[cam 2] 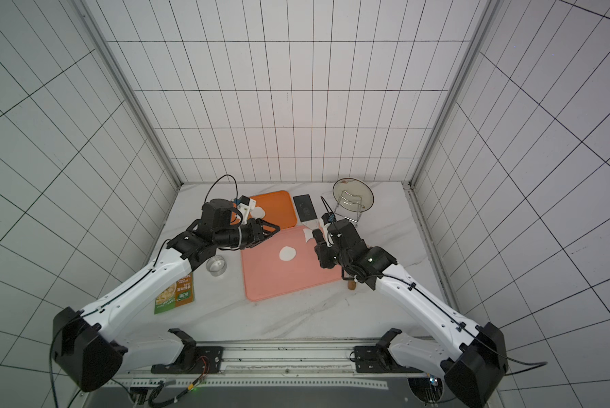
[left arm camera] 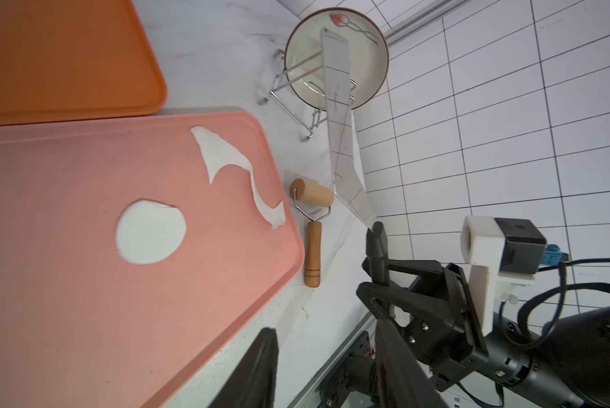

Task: Roll out the dumpling wrappers from the dough
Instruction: Scoop the dumpling wrapper from the work surface.

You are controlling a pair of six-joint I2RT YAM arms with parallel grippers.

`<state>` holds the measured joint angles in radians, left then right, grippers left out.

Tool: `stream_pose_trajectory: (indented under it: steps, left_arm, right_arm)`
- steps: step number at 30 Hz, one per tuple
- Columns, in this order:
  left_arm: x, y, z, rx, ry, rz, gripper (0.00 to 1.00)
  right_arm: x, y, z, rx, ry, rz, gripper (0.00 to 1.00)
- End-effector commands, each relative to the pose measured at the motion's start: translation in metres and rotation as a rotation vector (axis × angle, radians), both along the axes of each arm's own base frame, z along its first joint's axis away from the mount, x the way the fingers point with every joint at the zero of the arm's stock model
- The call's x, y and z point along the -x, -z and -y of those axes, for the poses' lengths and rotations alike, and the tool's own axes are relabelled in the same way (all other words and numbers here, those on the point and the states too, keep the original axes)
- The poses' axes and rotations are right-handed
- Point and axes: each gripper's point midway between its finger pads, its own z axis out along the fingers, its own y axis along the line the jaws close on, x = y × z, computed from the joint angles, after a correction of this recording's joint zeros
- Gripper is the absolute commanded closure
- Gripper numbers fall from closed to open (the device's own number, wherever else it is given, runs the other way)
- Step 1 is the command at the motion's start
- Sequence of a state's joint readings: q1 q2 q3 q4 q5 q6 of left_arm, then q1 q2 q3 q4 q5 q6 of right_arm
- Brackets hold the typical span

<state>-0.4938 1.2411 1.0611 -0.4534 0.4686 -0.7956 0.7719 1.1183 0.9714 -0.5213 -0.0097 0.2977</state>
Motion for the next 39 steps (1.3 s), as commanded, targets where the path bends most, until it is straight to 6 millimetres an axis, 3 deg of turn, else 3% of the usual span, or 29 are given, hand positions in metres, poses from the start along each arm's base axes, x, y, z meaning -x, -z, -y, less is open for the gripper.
stream_pose_trajectory:
  steps: [1,8,11,18,25,39]
  left_arm:
    - [0.012,0.047,-0.040,-0.204,-0.085,-0.080,0.50]
    - [0.040,0.123,-0.106,-0.560,-0.218,-0.280,0.46]
    - [0.048,0.148,-0.123,-0.646,-0.257,-0.352,0.49]
    - [0.051,0.194,-0.115,-0.657,-0.202,-0.436,0.58]
    - [0.053,0.222,-0.111,-0.676,-0.168,-0.467,0.67]
    - [0.072,0.244,-0.100,-0.739,-0.057,-0.476,1.00]
  right_arm:
    - [0.008,-0.005,0.014,0.047,-0.003,0.006,1.00]
    - [0.037,0.014,0.031,0.145,-0.032,-0.147,1.00]
    - [0.050,0.020,0.034,0.174,-0.051,-0.204,1.00]
    - [0.077,0.042,0.030,0.225,-0.121,-0.330,1.00]
    - [0.095,0.051,0.025,0.270,-0.183,-0.412,1.00]
    - [0.116,0.067,0.019,0.374,-0.274,-0.552,1.00]
